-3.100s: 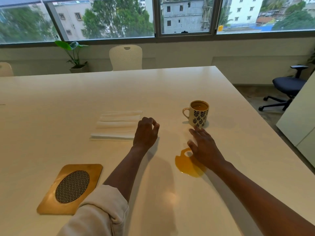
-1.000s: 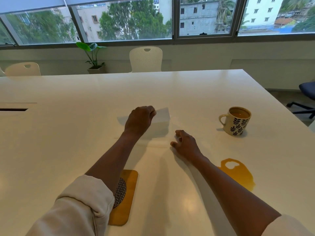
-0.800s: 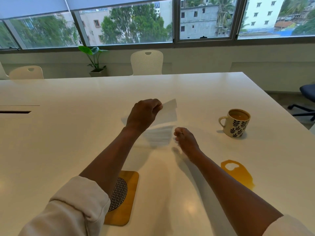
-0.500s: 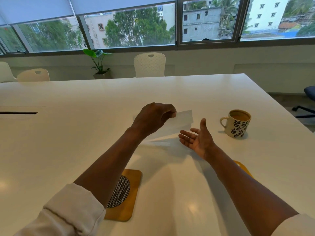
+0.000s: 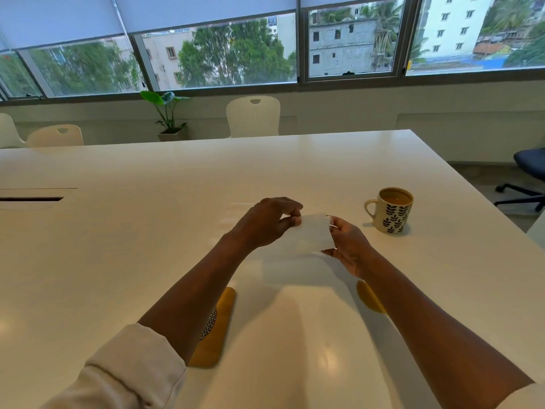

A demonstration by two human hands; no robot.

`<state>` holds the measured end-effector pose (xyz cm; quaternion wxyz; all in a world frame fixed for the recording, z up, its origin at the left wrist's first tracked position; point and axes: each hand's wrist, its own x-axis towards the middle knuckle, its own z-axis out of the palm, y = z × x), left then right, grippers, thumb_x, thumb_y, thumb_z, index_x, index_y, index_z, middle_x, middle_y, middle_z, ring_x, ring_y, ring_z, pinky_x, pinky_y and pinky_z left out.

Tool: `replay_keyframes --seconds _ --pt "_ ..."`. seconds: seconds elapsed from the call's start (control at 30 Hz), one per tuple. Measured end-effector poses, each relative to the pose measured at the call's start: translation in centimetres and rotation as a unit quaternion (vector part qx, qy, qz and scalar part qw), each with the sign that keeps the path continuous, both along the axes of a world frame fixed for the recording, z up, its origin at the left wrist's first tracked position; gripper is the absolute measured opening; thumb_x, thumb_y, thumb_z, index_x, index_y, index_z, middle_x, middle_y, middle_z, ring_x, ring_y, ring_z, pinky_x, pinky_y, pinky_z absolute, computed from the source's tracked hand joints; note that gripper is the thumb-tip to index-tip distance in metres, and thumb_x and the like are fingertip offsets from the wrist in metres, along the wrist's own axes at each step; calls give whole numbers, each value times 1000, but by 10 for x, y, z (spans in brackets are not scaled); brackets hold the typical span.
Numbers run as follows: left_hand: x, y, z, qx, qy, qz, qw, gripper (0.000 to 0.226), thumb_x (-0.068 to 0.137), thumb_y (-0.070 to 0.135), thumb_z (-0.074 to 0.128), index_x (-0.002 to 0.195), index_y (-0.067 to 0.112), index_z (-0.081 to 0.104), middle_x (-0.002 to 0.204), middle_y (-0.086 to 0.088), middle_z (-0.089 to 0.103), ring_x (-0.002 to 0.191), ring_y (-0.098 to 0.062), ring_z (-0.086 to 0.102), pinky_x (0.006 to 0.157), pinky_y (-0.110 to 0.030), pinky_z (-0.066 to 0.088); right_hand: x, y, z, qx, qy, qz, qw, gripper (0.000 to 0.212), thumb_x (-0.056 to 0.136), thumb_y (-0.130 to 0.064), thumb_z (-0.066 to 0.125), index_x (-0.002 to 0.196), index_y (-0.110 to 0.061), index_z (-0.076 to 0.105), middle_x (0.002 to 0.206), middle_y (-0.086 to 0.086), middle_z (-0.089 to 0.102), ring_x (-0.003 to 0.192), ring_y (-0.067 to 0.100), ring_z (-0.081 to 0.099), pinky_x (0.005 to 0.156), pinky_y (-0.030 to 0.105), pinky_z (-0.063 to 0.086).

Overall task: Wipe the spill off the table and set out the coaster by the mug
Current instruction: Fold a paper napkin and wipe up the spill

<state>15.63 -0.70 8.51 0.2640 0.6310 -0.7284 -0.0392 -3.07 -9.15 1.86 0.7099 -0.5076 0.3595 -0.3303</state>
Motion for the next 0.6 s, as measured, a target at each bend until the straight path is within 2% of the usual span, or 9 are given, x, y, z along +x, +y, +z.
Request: replay_keyframes --seconds 0.07,0.17,0.23,0.3,0.37,0.43,0.53,0.6 --pt "-2 -1 -4 18 5 -4 1000 14 94 22 62 97 12 71 132 1 64 119 -17 60 101 -33 47 -8 1 2 -33 17 20 999 29 88 -5 64 110 -24 68 111 11 70 104 28 65 83 42 58" --pt "-9 -3 -8 53 46 9 997 16 96 22 60 101 12 70 133 -1 63 120 -17 59 99 -26 42 -20 3 4 -55 36 43 997 31 90 -4 61 111 -26 67 110 11 70 103 28 63 89 48 54" --pt "-15 -4 -8 90 91 14 992 15 97 24 59 101 14 70 124 -3 68 111 -19 62 93 -29 46 -25 4 7 -68 46 50 995 31 93 -5 57 111 -28 67 110 13 70 101 30 63 93 53 51" --pt "-23 -4 -7 133 125 7 983 13 98 25 57 92 20 67 106 -1 71 93 -17 62 83 -33 49 -32 4 9 -79 42 59 994 30 94 -6 56 113 -27 66 113 16 69 102 32 63 93 57 49" --pt "-31 -3 -6 165 157 -5 974 16 99 23 55 89 16 66 88 3 65 79 -12 56 73 -27 46 -40 5 12 -80 28 69 994 31 94 -7 56 118 -25 65 115 18 67 101 34 63 92 58 49" --pt "-41 -1 -5 181 193 -14 964 18 100 21 54 87 16 64 81 6 59 74 -8 52 67 -22 42 -48 4 15 -76 15 74 994 32 94 -9 56 122 -23 62 116 18 66 99 33 62 93 57 49" --pt "-54 -2 -3 177 238 -11 955 22 100 22 53 80 23 62 77 8 57 71 -9 50 65 -21 40 -60 3 16 -60 -1 65 996 29 94 -12 57 120 -23 63 112 19 67 98 31 60 94 58 46" --pt "-60 -5 -3 158 265 2 951 22 100 25 54 80 23 63 77 7 59 71 -11 51 65 -24 41 -66 3 16 -40 -20 39 998 25 95 -15 55 116 -24 65 100 14 69 96 30 59 85 50 50"
